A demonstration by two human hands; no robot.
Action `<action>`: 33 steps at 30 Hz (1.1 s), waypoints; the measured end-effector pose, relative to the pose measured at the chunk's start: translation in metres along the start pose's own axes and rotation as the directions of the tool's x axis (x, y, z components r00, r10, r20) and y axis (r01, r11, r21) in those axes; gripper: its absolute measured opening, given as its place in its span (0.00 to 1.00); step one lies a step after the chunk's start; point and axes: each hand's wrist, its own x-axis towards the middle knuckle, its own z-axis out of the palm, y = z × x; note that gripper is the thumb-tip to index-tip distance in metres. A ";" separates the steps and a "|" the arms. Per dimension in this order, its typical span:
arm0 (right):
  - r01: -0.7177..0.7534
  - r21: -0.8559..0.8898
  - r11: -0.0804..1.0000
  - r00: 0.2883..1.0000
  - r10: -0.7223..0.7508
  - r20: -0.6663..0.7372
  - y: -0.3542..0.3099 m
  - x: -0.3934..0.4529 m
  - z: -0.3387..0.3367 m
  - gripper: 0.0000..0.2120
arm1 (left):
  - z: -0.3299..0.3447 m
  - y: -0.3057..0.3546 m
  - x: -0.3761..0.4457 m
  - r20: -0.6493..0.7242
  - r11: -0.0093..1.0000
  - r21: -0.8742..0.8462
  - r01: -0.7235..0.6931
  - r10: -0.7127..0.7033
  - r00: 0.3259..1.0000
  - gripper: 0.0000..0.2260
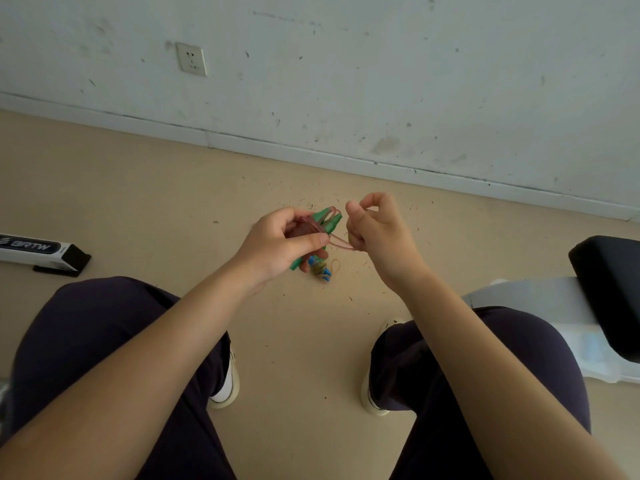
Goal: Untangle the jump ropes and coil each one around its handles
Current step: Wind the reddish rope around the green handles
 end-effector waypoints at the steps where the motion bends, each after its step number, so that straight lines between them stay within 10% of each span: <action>1: -0.003 -0.010 1.000 1.000 0.003 -0.003 0.000 0.000 0.001 0.07 | 0.000 0.000 0.000 0.007 1.000 -0.010 0.000 0.000 1.000 0.15; 33: 0.137 -0.280 0.950 0.976 -0.177 -0.126 0.004 -0.003 0.001 0.06 | -0.003 -0.005 -0.001 -0.021 0.987 0.132 -0.088 0.091 0.996 0.20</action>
